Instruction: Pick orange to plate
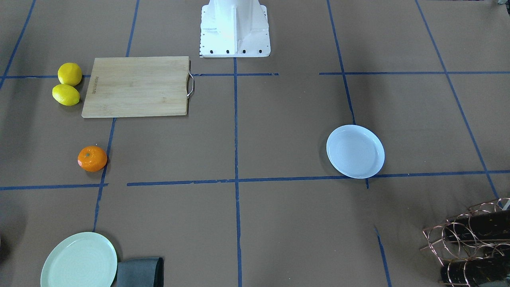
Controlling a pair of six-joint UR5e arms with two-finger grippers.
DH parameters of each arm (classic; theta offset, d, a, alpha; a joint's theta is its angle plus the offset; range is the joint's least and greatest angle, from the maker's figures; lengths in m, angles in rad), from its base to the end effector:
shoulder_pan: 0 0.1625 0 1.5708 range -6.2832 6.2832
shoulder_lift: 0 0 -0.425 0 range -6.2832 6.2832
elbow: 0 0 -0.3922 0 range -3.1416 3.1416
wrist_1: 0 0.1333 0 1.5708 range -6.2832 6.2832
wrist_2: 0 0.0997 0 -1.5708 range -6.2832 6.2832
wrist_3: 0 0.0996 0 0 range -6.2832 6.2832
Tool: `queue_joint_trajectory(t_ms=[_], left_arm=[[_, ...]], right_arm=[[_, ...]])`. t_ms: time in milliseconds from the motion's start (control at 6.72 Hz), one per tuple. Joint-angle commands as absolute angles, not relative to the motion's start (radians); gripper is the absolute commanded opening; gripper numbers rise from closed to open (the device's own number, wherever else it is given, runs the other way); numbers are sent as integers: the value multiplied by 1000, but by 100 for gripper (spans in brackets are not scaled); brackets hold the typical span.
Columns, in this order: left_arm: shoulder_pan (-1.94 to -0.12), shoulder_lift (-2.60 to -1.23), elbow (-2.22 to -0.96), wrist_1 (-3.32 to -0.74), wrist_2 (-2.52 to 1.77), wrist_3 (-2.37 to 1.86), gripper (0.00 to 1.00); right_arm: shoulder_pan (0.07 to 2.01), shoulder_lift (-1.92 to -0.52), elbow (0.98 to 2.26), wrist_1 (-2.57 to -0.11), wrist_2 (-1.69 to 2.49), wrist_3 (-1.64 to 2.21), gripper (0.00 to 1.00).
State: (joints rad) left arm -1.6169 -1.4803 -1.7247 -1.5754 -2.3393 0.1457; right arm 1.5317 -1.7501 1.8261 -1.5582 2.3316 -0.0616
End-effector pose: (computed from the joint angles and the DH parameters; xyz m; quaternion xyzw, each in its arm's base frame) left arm -0.0851 -0.4539 0.6256 0.0672 0.3699 0.0589 0.9248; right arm 0.0481 -0.4232 0.6139 0.0453 -0.3704 -0.0631 0.9256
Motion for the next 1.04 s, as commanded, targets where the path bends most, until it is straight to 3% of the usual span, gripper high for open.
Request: queue_joint_trajectory(t_ms=[0, 595, 893], left_arm=[[-1617, -1482, -1727, -1577, -2339, 150, 100], [-1615, -1489, -1823, -1624, -2341, 152, 100], [-1615, -1517, -1800, -1865, -2344, 135, 100]], right_arm=[[1531, -1750, 1827, -1560, 2332, -60, 100], [1523, -1715, 1864, -1516, 2329, -57, 100], [1523, -1684, 1852, -1466, 2335, 31, 100]])
